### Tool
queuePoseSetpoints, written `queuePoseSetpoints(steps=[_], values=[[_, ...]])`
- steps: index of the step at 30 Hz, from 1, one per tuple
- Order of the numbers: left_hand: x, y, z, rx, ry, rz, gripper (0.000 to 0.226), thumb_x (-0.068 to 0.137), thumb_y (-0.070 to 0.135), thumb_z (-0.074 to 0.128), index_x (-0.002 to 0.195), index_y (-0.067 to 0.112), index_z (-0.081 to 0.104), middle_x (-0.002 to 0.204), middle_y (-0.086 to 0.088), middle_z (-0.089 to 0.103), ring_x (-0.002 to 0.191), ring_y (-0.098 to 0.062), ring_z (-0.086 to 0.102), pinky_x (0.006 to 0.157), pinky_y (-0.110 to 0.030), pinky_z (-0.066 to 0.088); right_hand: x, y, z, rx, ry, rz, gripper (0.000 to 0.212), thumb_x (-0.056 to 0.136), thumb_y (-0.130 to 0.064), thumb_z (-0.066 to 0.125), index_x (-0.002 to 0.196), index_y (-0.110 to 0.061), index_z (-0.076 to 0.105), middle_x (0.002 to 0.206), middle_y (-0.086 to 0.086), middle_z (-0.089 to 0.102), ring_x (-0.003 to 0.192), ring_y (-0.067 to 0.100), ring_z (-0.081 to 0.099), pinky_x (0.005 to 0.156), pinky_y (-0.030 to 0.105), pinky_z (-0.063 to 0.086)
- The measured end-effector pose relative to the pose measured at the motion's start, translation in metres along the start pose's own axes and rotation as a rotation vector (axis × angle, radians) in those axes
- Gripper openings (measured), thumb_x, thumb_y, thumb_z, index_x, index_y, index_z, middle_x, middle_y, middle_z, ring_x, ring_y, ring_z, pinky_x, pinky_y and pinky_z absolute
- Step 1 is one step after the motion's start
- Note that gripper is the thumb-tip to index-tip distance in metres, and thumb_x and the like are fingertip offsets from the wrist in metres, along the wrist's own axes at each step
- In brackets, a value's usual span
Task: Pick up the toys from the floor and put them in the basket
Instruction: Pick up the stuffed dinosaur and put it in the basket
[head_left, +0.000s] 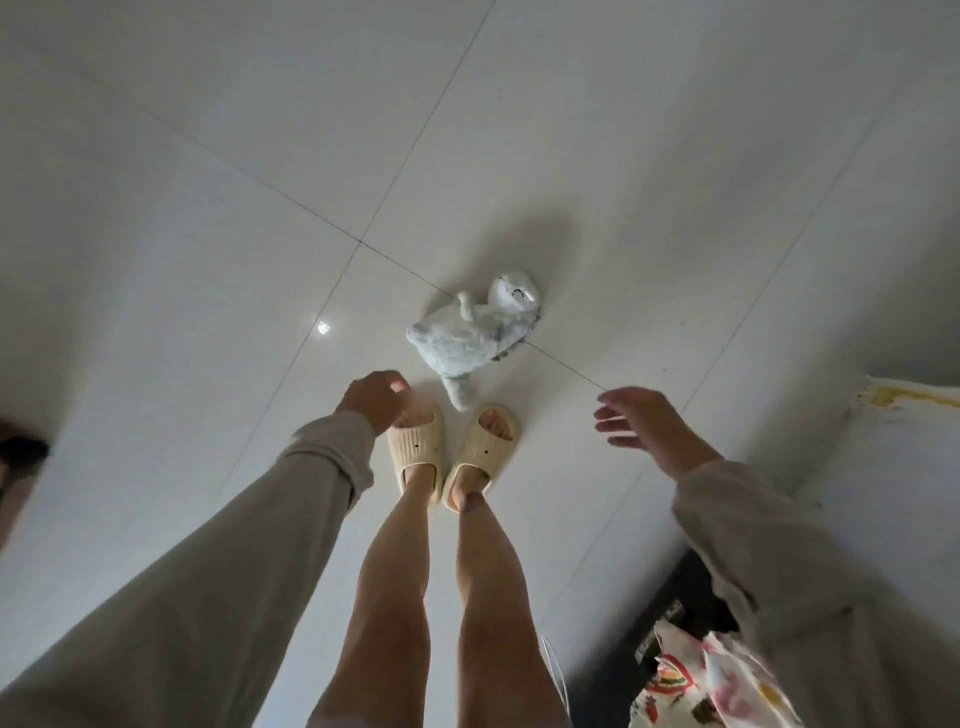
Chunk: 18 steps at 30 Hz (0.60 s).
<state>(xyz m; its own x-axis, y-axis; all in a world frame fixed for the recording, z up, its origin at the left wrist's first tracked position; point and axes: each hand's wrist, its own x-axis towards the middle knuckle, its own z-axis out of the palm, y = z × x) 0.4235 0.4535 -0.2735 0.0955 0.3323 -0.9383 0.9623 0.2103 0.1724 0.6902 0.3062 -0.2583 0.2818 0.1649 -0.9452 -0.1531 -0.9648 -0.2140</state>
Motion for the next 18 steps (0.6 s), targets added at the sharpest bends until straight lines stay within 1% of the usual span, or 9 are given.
queuePoseSetpoints(steps=[4,6,9,11,12,13,15,17,18], values=[[0.103,-0.013,0.015,0.046,0.018,-0.038,0.034,0.089,0.013,0.044,0.115,0.0,0.061,0.121,-0.022,0.064,0.114,-0.038,0.059,0.103,-0.042,0.043,0.119,-0.028,0.016,-0.089,0.018,-0.075,0.015,0.092,-0.014,0.051,0.104,-0.009,0.059,0.084,0.009,0.062,0.069,0.018,0.06,0.065,0.026,0.046],[0.147,-0.021,0.026,0.009,0.021,-0.062,0.036,0.09,0.014,0.044,0.118,-0.002,0.059,0.123,-0.023,0.063,0.116,-0.038,0.058,0.105,-0.043,0.043,0.172,-0.034,0.027,-0.157,0.025,-0.068,0.023,0.092,-0.015,0.05,0.111,-0.007,0.061,0.089,0.01,0.063,0.078,0.023,0.062,0.066,0.027,0.047],[0.206,-0.029,0.045,-0.216,0.01,-0.125,0.033,0.092,0.016,0.044,0.117,-0.002,0.055,0.12,-0.02,0.061,0.108,-0.034,0.058,0.104,-0.046,0.044,0.245,-0.037,0.046,-0.147,0.043,-0.037,0.033,0.091,-0.016,0.05,0.122,-0.007,0.057,0.103,0.012,0.061,0.1,0.029,0.063,0.078,0.036,0.052],[0.235,-0.033,0.056,-0.437,-0.023,-0.206,0.02,0.093,0.021,0.043,0.1,0.005,0.054,0.098,-0.014,0.057,0.09,-0.028,0.053,0.094,-0.045,0.047,0.284,-0.038,0.061,-0.115,0.058,-0.015,0.042,0.09,-0.021,0.053,0.132,-0.013,0.049,0.123,0.012,0.057,0.107,0.026,0.058,0.089,0.042,0.052],[0.248,-0.035,0.062,-0.538,-0.045,-0.249,0.019,0.094,0.025,0.043,0.099,0.008,0.051,0.091,-0.01,0.052,0.088,-0.026,0.05,0.089,-0.044,0.047,0.3,-0.038,0.068,-0.106,0.07,-0.004,0.05,0.089,-0.025,0.055,0.136,-0.017,0.043,0.132,0.01,0.051,0.11,0.023,0.054,0.092,0.044,0.051],[0.26,-0.037,0.068,-0.622,-0.074,-0.282,0.027,0.094,0.031,0.043,0.108,0.009,0.049,0.093,-0.009,0.049,0.093,-0.027,0.048,0.087,-0.044,0.045,0.313,-0.038,0.076,-0.106,0.082,0.004,0.057,0.087,-0.031,0.057,0.14,-0.02,0.037,0.138,0.008,0.046,0.114,0.022,0.05,0.094,0.045,0.05],[0.279,-0.041,0.08,-0.745,-0.121,-0.308,0.056,0.093,0.047,0.042,0.136,0.013,0.036,0.12,-0.011,0.045,0.112,-0.032,0.046,0.09,-0.045,0.043,0.337,-0.037,0.087,-0.12,0.108,-0.004,0.068,0.085,-0.038,0.058,0.145,-0.025,0.027,0.147,0.003,0.036,0.126,0.022,0.044,0.097,0.043,0.045],[0.293,-0.04,0.093,-0.846,-0.146,-0.297,0.069,0.09,0.06,0.035,0.145,0.02,0.027,0.145,-0.009,0.037,0.129,-0.036,0.041,0.094,-0.046,0.042,0.359,-0.034,0.094,-0.087,0.096,-0.037,0.076,0.087,-0.04,0.057,0.149,-0.023,0.017,0.154,0.004,0.027,0.137,0.025,0.034,0.102,0.039,0.036],[0.298,-0.038,0.098,-0.906,-0.157,-0.285,0.07,0.089,0.063,0.033,0.146,0.023,0.027,0.15,-0.007,0.035,0.131,-0.036,0.041,0.097,-0.046,0.042,0.367,-0.033,0.098,-0.039,0.074,-0.052,0.077,0.088,-0.041,0.056,0.15,-0.021,0.015,0.155,0.005,0.025,0.14,0.026,0.03,0.107,0.04,0.032]])
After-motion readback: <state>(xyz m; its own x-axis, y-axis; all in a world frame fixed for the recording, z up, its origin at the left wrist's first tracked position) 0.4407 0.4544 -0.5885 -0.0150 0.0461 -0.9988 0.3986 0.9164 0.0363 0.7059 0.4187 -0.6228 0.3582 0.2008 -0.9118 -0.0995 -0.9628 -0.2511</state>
